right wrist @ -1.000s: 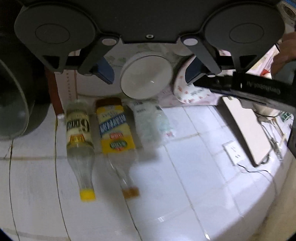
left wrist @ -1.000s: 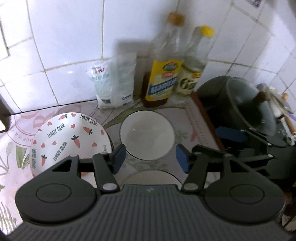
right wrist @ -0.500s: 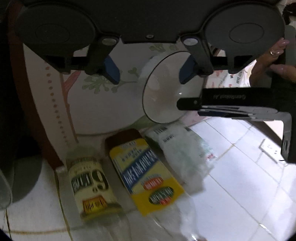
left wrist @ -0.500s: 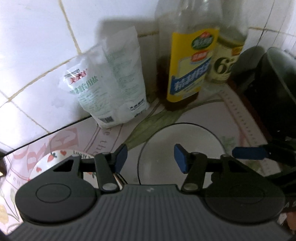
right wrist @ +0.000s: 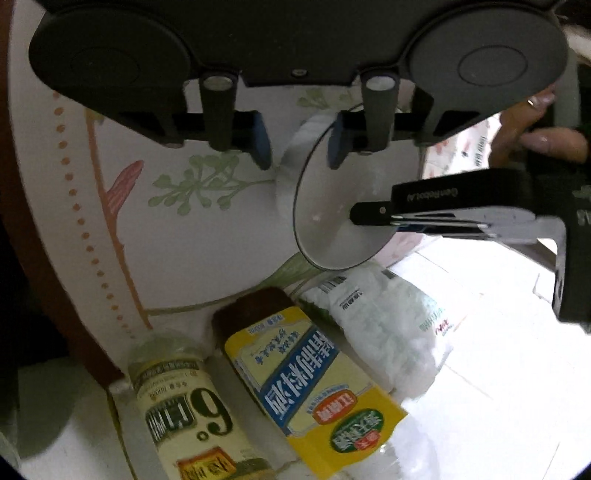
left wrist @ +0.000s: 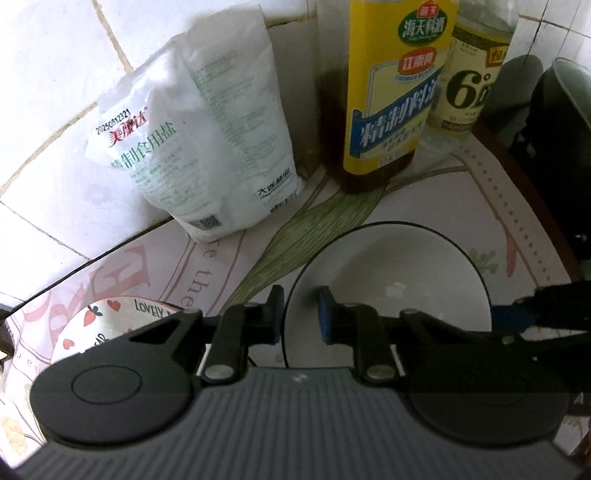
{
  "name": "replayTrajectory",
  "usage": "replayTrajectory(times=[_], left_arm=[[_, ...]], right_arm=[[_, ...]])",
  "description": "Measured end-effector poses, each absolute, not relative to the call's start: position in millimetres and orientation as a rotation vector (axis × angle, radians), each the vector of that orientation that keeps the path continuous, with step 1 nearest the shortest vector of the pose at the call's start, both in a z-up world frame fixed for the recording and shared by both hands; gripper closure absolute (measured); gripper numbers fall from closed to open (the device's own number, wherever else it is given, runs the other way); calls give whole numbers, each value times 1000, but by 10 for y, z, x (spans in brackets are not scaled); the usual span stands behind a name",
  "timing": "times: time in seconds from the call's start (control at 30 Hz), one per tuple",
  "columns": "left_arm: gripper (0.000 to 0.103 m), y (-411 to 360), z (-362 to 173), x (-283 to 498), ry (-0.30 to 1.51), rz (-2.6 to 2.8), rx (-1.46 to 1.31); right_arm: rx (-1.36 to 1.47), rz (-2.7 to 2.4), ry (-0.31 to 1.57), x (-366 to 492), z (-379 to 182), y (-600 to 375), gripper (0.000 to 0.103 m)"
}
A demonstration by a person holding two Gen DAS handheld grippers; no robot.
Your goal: Organize plates and bowls
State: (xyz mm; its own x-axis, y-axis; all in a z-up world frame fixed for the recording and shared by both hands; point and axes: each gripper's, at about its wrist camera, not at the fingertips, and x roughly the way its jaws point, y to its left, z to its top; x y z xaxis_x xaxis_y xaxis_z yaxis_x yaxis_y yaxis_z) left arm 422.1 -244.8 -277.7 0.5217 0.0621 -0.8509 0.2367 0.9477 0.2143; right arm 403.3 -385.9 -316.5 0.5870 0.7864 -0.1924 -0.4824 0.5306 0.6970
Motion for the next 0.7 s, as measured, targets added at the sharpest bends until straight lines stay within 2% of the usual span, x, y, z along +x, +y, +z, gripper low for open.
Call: replayTrajectory(times=[0.23,0.4,0.7], left_arm=[[89,-2428,-2727,4143,997,-112,222],[90,-2395,-2692,4057,981,-96,177],[89,-2419,-2113,3629,869,-125,152]], right_arm=[[738,777,555,4108,-3274,-3838,79],[773,744,511,4013,-3304,-3841,80],[860,727,417,3551,-3078,-4120,80]])
